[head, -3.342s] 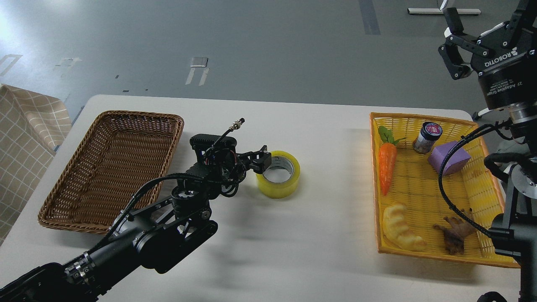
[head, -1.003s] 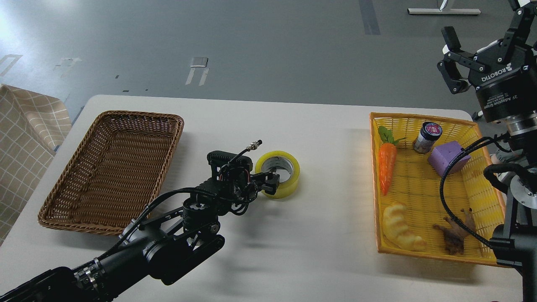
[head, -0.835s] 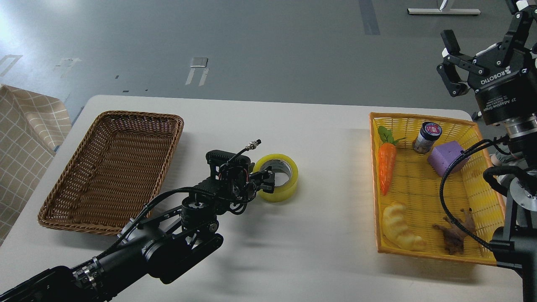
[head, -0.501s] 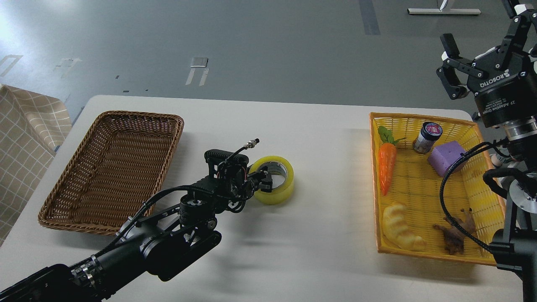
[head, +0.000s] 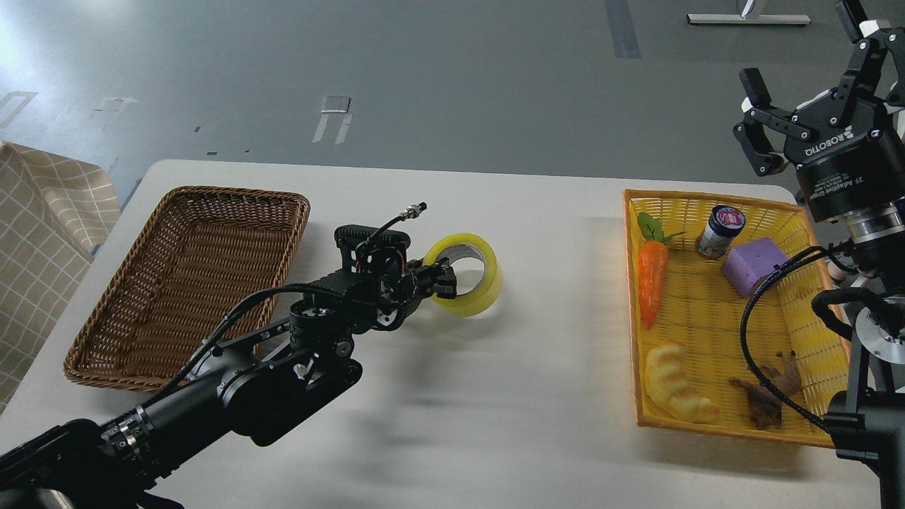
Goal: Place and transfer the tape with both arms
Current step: 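Lift the tape roll and carry it over the wicker basket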
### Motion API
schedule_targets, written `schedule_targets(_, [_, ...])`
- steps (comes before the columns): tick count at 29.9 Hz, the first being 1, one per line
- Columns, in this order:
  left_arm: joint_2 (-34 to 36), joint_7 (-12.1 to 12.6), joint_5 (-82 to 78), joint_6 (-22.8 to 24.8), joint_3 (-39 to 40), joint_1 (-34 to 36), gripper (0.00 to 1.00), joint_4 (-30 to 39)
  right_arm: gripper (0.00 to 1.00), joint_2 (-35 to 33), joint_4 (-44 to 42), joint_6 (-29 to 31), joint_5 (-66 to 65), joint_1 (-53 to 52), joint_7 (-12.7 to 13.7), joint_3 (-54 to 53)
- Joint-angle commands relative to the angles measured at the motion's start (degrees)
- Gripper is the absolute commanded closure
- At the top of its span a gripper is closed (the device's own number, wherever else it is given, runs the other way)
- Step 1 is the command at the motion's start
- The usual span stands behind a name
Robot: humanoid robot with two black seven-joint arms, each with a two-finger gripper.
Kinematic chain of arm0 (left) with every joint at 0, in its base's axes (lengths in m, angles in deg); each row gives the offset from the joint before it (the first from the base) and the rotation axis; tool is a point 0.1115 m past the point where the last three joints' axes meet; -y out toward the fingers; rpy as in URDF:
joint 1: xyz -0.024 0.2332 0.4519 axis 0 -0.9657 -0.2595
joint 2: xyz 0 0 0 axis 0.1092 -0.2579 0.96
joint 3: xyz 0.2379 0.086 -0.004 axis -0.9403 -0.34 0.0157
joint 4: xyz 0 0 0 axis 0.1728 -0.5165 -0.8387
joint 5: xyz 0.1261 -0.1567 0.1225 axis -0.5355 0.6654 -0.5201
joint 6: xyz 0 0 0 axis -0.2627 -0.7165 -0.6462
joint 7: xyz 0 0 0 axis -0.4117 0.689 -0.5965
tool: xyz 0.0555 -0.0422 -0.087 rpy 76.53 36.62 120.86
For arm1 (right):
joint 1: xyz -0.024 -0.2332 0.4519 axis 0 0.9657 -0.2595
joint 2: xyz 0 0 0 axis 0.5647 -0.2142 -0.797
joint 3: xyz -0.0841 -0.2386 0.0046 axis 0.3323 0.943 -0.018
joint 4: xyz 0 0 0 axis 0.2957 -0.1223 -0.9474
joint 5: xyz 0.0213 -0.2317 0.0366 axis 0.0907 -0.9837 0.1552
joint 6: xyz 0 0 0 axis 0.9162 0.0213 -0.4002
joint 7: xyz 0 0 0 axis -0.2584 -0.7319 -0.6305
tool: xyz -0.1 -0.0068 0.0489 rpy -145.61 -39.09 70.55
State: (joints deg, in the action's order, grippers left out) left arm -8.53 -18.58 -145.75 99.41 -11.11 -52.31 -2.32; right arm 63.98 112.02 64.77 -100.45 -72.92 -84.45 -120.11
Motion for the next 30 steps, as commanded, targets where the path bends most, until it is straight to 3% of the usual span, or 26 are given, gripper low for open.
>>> schedule_targets(1, [5.2, 0.0, 2.6, 0.9, 0.2, 3.8, 0.99, 2.4, 0.00, 0.1, 0.0, 0.0, 0.1, -0.3, 0.0, 0.0])
schedule_targets(7, [15.3, -0.2, 6.8, 2.7, 0.1, 6.5, 0.99, 6.6, 0.00, 0.2, 0.0, 0.0, 0.1, -0.4, 0.0, 0.0])
schedule_targets(10, [20.8, -1.6, 7.3, 2.9, 0.4, 6.5, 0.99, 8.4, 0.00, 0.3, -0.6, 0.0, 0.1, -0.4, 0.0, 0.0])
schedule_targets(14, [30.0, -6.4, 7.5, 2.9, 0.5, 5.9, 0.99, 9.7, 0.00, 0.3, -1.2, 0.0, 0.1, -0.5, 0.0, 0.0])
schedule_targets(20, [37.5, -9.2, 9.5, 2.2, 0.5, 5.5, 0.99, 9.7, 0.00, 0.4, -1.1, 0.0, 0.2, -0.5, 0.0, 0.0])
schedule_targets(30, [44.0, -13.0, 9.6, -0.4, -0.4, 1.6, 0.99, 9.8, 0.00, 0.2, -1.0, 0.0, 0.2, 0.1, 0.0, 0.0])
